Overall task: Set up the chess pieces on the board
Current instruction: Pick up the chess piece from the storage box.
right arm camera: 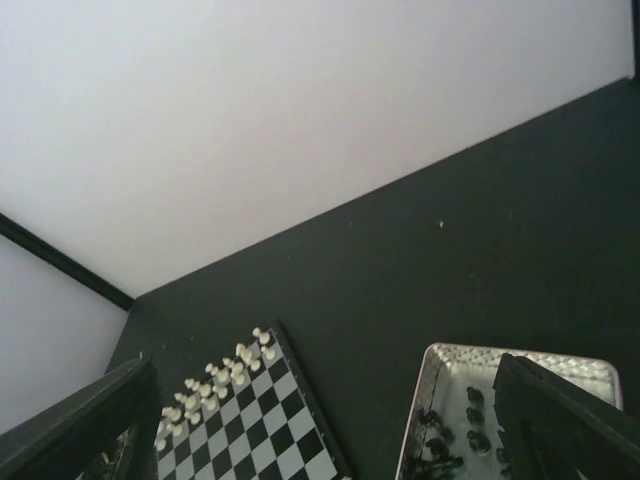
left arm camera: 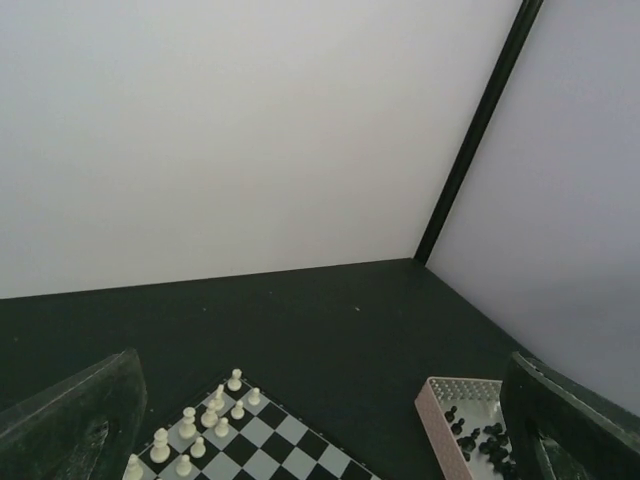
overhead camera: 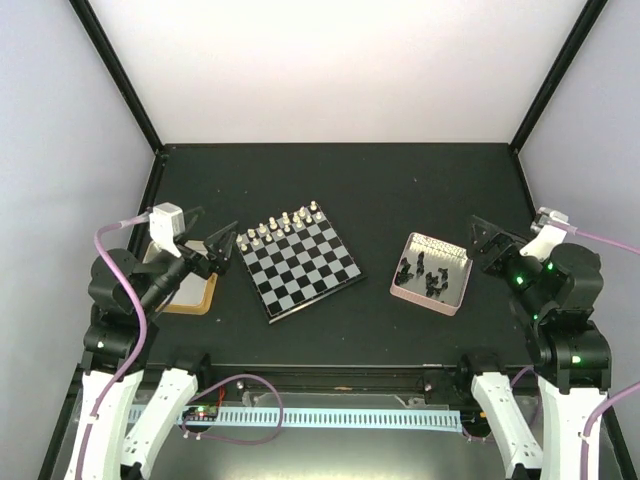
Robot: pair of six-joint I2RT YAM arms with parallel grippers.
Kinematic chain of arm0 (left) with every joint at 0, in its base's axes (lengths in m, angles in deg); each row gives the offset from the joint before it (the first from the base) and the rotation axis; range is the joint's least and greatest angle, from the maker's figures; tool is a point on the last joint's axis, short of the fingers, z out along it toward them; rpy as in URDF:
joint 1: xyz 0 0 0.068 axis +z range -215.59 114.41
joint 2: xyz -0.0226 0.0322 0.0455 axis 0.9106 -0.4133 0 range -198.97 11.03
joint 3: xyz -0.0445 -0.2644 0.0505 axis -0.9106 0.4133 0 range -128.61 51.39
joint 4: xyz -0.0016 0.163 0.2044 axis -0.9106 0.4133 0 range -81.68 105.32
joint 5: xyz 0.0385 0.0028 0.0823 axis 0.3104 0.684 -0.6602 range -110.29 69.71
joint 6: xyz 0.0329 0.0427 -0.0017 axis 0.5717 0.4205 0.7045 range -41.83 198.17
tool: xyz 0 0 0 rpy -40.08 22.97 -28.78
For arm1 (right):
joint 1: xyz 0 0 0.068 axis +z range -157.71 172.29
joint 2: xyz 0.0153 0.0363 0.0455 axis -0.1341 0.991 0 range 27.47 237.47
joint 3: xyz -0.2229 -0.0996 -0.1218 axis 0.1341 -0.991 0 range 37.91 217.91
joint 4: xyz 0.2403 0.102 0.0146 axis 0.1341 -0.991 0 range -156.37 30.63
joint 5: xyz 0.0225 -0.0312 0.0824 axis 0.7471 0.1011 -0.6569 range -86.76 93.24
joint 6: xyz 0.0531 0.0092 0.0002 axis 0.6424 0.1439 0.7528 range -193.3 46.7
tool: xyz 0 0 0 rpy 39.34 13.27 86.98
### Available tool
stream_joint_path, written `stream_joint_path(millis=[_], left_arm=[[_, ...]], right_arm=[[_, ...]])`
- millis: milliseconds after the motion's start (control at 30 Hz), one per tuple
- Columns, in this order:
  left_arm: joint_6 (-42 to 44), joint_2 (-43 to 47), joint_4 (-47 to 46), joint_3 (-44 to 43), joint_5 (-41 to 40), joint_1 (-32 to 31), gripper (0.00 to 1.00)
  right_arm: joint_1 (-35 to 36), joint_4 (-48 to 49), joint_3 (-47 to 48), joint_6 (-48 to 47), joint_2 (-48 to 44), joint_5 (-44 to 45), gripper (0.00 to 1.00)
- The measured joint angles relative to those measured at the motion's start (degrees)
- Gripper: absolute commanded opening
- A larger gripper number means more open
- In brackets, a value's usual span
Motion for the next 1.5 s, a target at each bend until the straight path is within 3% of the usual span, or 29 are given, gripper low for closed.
stream_joint_path(millis=[333, 500, 633, 767, 1000, 1367, 1500], left_arm=[[-2.8, 1.9, -4.0, 7.1, 5.6, 1.4, 0.99], [-5.1, 1.7, -7.5, 13.0, 9.2, 1.7, 0.99], [-5.9, -0.5, -9.7, 15.5, 11.5, 1.7, 0.99], [-5.8, -3.9, -11.1, 16.0, 12.5, 1.7, 0.99], [-5.6, -6.4, -12.7, 16.6, 12.6, 1.7, 0.99], [-4.8, -7.1, -13.1, 16.9, 12.3, 1.7, 0.99], [-4.3, -7.1, -13.1, 16.9, 12.2, 1.7, 0.99]], right_arm=[[-2.2, 1.3, -8.4, 0.3, 1.9, -11.2, 0.90], [-2.2, 2.8, -13.9, -1.7, 9.0, -13.6, 0.81], [-0.4, 4.0, -17.6, -2.9, 17.0, -10.8, 0.73], [5.0, 5.1, -20.4, -2.5, 26.3, -4.2, 0.52], [9.2, 8.5, -22.0, -2.6, 39.5, 4.1, 0.41], [11.7, 14.0, -16.3, -3.6, 54.2, 9.1, 0.24], [12.1, 14.8, -15.2, -4.0, 57.2, 10.4, 0.10]])
